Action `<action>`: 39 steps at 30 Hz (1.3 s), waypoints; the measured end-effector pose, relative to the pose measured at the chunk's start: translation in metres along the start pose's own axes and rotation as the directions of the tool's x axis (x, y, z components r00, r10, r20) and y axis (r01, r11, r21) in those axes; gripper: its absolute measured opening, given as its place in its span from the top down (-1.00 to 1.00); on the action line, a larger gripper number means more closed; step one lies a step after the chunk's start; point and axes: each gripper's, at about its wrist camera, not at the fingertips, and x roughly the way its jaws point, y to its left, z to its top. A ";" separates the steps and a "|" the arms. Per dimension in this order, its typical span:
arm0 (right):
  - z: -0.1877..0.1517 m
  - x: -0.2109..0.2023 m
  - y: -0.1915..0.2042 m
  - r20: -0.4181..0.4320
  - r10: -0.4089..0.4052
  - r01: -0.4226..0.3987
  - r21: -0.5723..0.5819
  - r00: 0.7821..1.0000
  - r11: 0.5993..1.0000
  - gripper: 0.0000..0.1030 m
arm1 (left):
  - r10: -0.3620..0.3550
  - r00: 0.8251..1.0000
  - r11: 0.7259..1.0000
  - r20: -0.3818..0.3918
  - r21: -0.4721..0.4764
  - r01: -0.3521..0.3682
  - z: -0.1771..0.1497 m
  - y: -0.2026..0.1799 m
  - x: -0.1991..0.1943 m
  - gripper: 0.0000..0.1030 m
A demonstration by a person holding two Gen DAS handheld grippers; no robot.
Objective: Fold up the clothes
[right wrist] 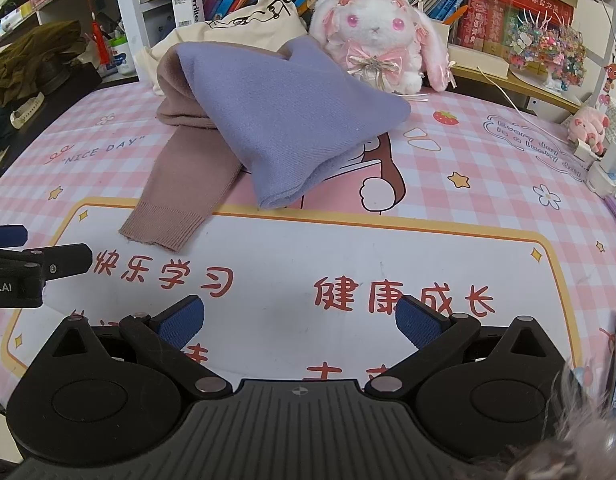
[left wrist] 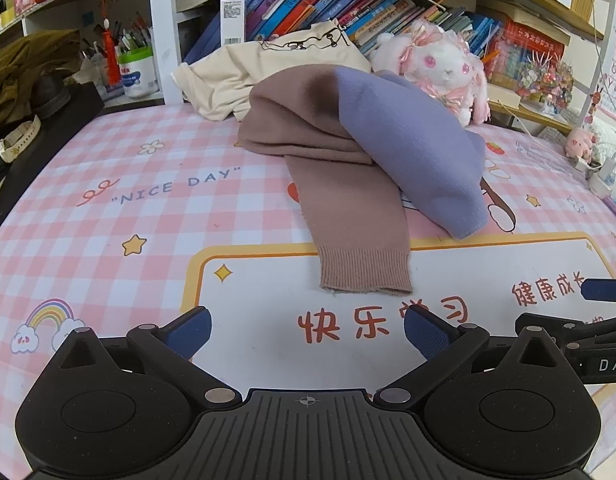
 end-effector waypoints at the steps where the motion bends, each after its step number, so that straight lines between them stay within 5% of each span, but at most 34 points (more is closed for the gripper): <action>1: 0.000 0.000 0.000 0.000 0.000 0.000 0.000 1.000 1.000 -1.00 | 0.000 1.000 1.000 -0.001 -0.001 0.000 0.000 0.000 0.000 -1.00; 39: 0.003 0.008 -0.020 -0.015 0.049 -0.049 -0.014 0.999 0.999 -1.00 | 0.013 1.000 1.000 -0.010 -0.017 -0.013 0.002 -0.018 -0.001 -1.00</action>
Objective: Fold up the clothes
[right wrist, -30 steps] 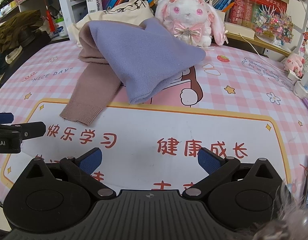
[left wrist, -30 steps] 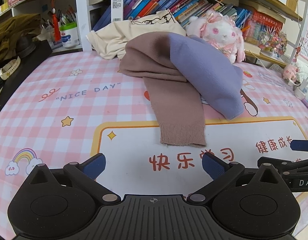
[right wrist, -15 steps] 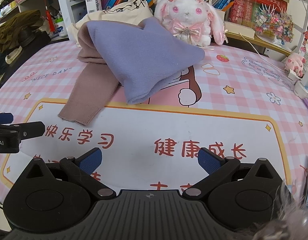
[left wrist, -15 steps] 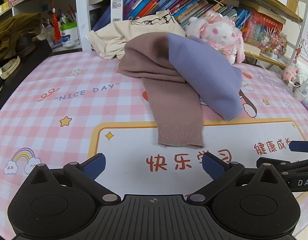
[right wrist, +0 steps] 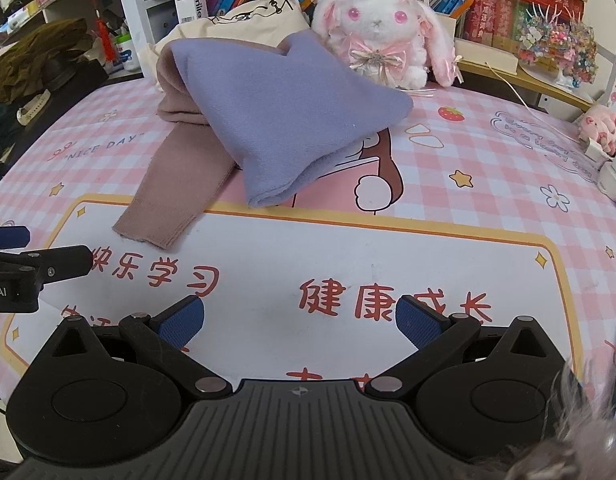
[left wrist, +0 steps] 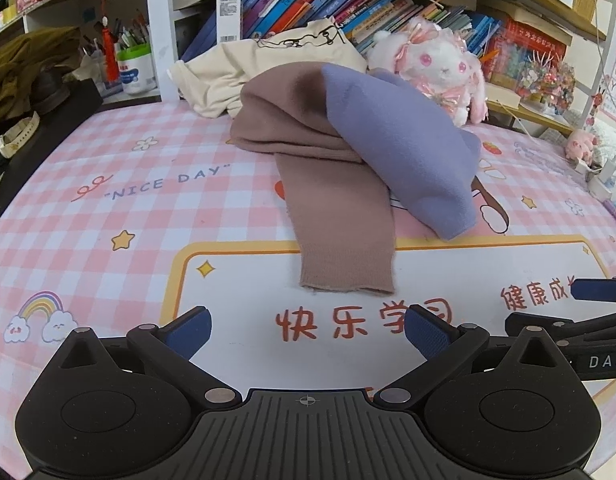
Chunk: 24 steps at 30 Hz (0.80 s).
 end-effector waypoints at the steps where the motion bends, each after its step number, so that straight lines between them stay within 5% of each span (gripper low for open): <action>1: 0.000 0.000 -0.001 0.000 0.003 -0.003 -0.001 1.000 1.000 -1.00 | 0.003 1.000 1.000 -0.001 -0.001 -0.003 0.000 -0.002 0.000 -1.00; 19: 0.001 0.008 -0.044 -0.010 0.062 -0.062 -0.004 0.998 0.998 -1.00 | 0.069 0.998 0.997 -0.004 -0.022 -0.069 0.000 -0.040 0.006 -1.00; 24: -0.003 0.012 -0.055 -0.023 0.079 -0.079 0.009 0.997 0.997 -1.00 | 0.005 1.000 0.998 -0.002 -0.064 -0.005 -0.004 -0.047 0.009 -1.00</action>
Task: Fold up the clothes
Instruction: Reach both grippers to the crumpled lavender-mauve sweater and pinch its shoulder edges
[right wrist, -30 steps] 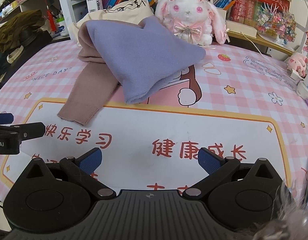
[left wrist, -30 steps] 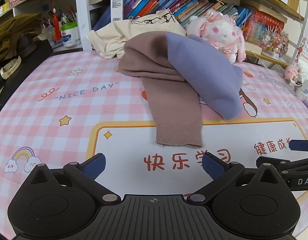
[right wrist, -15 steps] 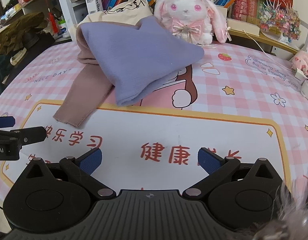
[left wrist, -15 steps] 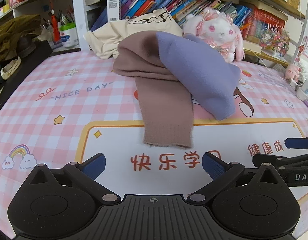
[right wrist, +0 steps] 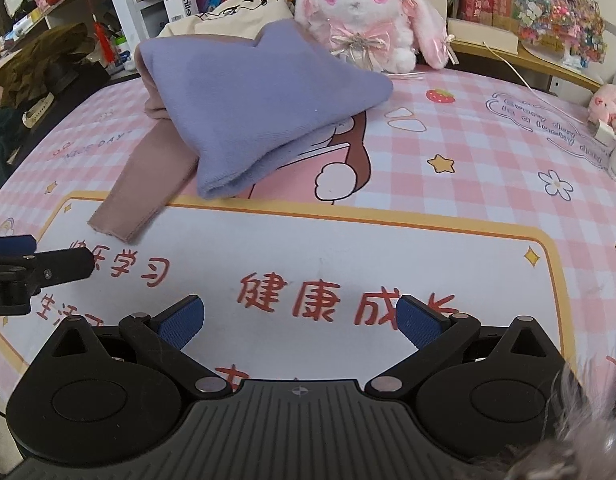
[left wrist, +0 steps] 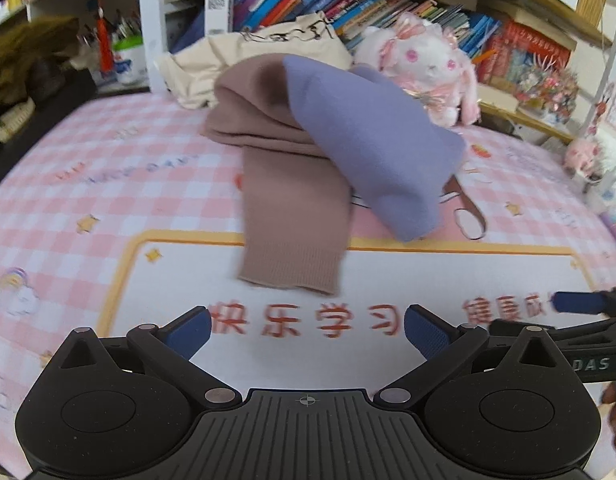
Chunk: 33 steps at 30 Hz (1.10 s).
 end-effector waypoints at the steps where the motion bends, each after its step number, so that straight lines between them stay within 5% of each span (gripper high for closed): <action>1: 0.000 0.000 -0.002 0.000 0.003 -0.003 0.002 1.000 1.000 -1.00 | 0.006 1.000 1.000 0.003 0.003 -0.006 -0.001 -0.003 0.001 -1.00; 22: 0.000 0.002 -0.038 0.021 0.050 -0.052 0.063 0.999 0.997 -1.00 | 0.063 0.990 0.986 0.127 0.145 -0.081 0.016 -0.050 0.009 -1.00; 26: 0.003 0.002 -0.044 0.022 0.034 -0.035 0.083 0.999 0.996 -1.00 | 0.074 0.986 0.957 0.151 0.267 -0.112 0.021 -0.070 0.018 -1.00; 33: 0.005 0.000 -0.051 0.033 0.015 -0.018 0.102 0.999 0.995 -1.00 | 0.109 0.973 0.867 0.205 0.460 -0.194 0.026 -0.102 0.042 -1.00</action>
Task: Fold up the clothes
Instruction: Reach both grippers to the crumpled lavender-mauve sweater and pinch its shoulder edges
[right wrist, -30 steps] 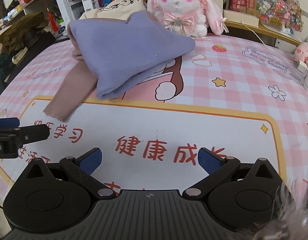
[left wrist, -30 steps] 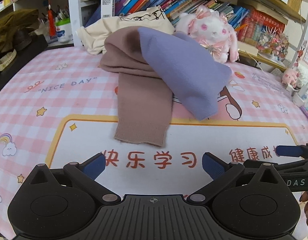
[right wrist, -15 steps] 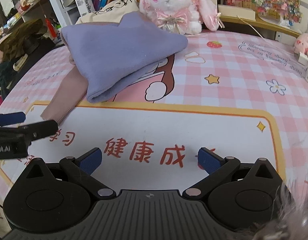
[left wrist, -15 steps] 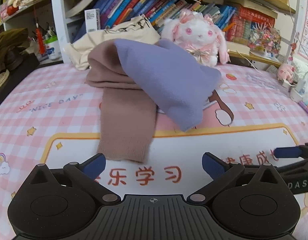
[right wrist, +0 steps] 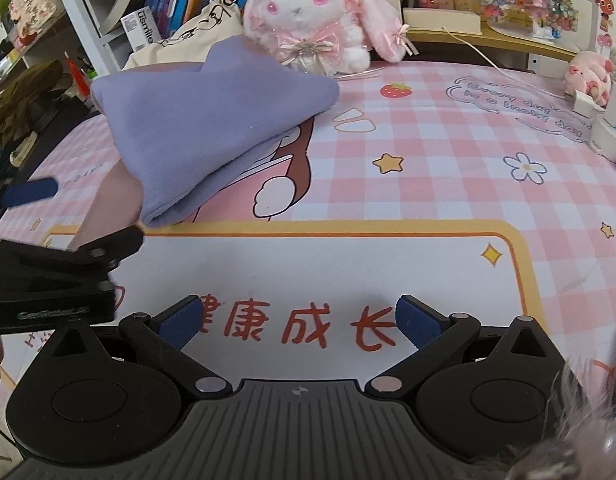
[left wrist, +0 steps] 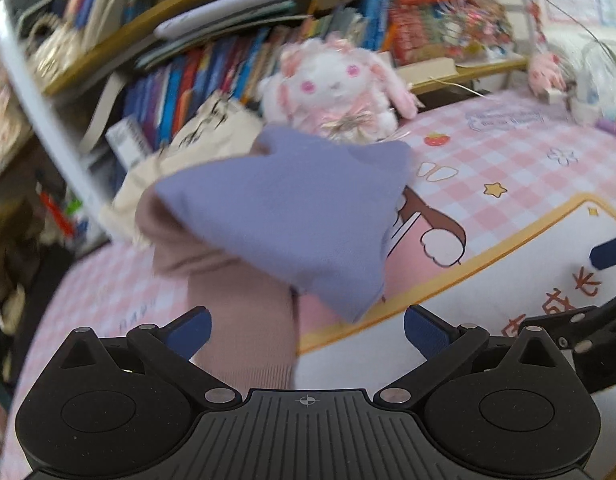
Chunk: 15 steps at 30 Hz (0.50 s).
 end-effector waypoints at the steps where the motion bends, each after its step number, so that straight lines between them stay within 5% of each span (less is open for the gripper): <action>1: 0.000 0.000 -0.001 0.003 -0.003 0.003 0.003 1.000 1.000 -1.00 | 0.006 1.000 1.000 0.007 0.028 -0.007 0.003 -0.003 0.004 -1.00; 6: 0.002 -0.003 -0.008 0.013 -0.017 0.017 0.024 1.000 1.000 -1.00 | 0.051 0.999 0.993 0.005 0.106 -0.052 0.013 -0.014 0.027 -1.00; 11: 0.004 -0.005 -0.014 0.020 -0.018 0.017 0.047 1.000 0.999 -1.00 | 0.052 0.999 0.997 0.012 0.065 -0.053 0.015 -0.002 0.026 -0.96; 15: 0.010 -0.004 -0.014 0.023 0.031 -0.032 0.064 0.999 0.997 -1.00 | 0.053 0.998 0.998 0.018 0.031 -0.054 0.016 0.008 0.025 -0.74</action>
